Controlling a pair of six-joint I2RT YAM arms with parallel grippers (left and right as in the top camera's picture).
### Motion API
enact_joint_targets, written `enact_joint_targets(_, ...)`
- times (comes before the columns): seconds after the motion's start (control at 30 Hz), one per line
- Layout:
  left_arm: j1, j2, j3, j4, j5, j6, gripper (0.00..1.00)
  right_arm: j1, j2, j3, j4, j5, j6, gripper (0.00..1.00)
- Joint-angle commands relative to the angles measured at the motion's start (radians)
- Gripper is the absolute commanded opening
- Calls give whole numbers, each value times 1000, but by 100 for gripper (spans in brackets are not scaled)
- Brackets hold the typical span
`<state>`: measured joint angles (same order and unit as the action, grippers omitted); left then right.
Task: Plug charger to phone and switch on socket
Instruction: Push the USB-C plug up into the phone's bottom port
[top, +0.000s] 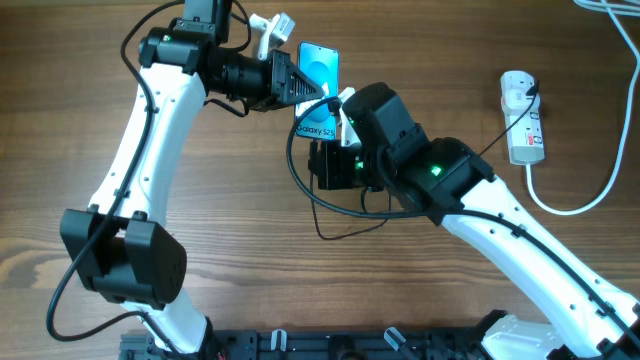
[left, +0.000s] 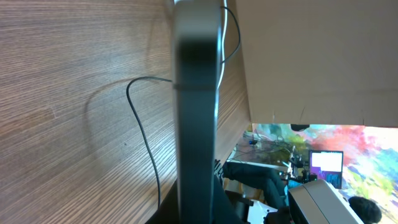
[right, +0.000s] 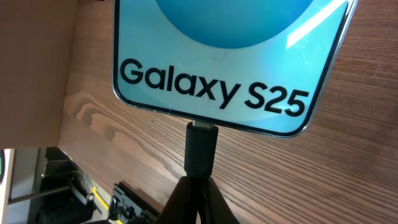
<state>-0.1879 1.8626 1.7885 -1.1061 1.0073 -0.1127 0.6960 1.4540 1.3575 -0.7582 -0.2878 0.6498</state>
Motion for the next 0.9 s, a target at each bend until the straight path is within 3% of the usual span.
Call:
enact_joint_targets(0.0,-11,-4,5,-24,28,31,4,-17,6,13,32,63,-21,4)
enact_joint_targets(0.87,-11,-4,5,-77,51,0,4,-46,-1,13,93,109,-25,5)
